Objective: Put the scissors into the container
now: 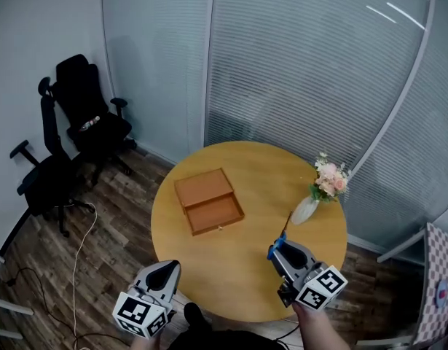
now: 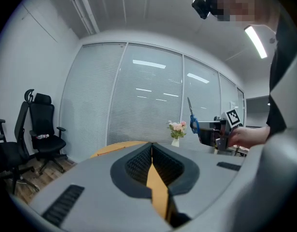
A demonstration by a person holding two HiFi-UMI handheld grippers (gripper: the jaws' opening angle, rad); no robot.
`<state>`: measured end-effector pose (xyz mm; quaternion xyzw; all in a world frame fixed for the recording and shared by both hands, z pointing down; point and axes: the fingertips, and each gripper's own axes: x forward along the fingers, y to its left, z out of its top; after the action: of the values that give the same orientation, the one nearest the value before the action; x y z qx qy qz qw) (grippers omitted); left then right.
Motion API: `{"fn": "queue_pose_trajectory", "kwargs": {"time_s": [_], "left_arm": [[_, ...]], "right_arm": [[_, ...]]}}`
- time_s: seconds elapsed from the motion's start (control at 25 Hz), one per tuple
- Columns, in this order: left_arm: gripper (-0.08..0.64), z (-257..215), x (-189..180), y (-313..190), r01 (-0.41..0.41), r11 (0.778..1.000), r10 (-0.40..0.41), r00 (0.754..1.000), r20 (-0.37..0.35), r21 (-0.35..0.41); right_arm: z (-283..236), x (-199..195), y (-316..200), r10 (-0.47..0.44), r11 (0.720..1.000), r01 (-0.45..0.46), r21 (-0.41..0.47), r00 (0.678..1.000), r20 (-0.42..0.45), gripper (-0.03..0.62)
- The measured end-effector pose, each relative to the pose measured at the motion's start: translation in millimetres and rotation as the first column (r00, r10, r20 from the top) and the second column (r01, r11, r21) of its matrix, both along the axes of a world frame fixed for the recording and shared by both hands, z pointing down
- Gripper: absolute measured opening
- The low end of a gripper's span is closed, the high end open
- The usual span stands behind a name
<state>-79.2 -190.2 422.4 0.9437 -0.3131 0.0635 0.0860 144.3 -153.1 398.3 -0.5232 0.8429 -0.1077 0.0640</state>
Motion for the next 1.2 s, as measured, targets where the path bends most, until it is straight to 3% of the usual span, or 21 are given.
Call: {"fn": "queue_pose_trajectory", "kwargs": {"time_s": [0.24,0.52,1.0,1.2], "left_arm": [[0.014,0.4,-6.9,-55.4,-0.027,0.999,0.026,0.999,0.046,0.033],[0.014,11.5,9.3,-94.7,-0.063,0.998,0.063,0.997,0.054,0.002],[0.014,22.9,47.3,-131.3,0.006,0.999,-0.003,0.998,0.063,-0.04],[0.014,42.0,47.4,-147.2,0.054,0.996,-0.05,0.997,0.06,-0.066]], "right_arm": [[-2.8,-13.6,-54.3,0.029,1.0,-0.029,-0.011,0.999,-0.035,0.095],[14.2,-15.0,-92.9,0.005,0.999,-0.009,-0.051,0.997,-0.08,0.095],[72.4,1.1,-188.2,-0.182,0.977,0.152,-0.15,0.961,-0.208,0.095],[122.4,-3.6,-228.3,-0.271,0.949,0.21,-0.235,0.923,-0.272,0.095]]}}
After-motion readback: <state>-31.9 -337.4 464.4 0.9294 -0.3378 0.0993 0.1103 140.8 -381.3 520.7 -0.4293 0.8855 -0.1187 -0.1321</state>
